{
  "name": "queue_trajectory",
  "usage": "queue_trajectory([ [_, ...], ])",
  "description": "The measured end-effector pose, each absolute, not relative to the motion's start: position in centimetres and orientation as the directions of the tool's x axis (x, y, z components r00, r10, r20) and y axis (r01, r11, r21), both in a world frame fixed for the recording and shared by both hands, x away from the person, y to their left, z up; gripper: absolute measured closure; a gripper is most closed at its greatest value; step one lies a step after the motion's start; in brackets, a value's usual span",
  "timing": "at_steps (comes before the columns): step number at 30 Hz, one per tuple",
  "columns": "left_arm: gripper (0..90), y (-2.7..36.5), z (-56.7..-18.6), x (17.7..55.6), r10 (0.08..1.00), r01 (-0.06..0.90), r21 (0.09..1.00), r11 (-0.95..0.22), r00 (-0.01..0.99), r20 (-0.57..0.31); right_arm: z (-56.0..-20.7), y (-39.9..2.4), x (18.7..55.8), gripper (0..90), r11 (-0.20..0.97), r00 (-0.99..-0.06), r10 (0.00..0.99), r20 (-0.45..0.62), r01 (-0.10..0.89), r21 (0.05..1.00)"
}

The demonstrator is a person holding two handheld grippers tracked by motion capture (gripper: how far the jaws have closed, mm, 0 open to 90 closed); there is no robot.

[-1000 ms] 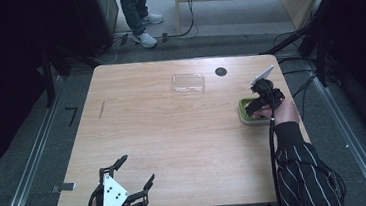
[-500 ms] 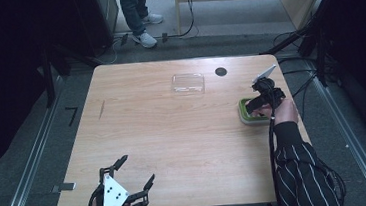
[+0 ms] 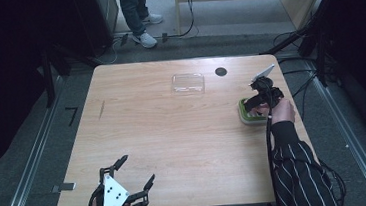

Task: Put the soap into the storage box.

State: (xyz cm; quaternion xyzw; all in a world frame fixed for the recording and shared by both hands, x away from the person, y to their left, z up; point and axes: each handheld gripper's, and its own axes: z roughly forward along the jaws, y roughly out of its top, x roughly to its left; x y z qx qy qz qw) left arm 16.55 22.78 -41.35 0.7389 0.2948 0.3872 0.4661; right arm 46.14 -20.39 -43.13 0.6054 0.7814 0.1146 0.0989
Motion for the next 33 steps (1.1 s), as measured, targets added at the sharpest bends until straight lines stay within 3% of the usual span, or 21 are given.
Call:
queue_trajectory([
  [33, 13.6, 22.8, -41.3, 16.5, 0.796, 0.076, 0.917, -0.393, 0.527, 0.297, -44.9, -20.8, 47.2, 13.7, 0.168, -0.181, 0.983, 0.018, 0.941, 0.292],
])
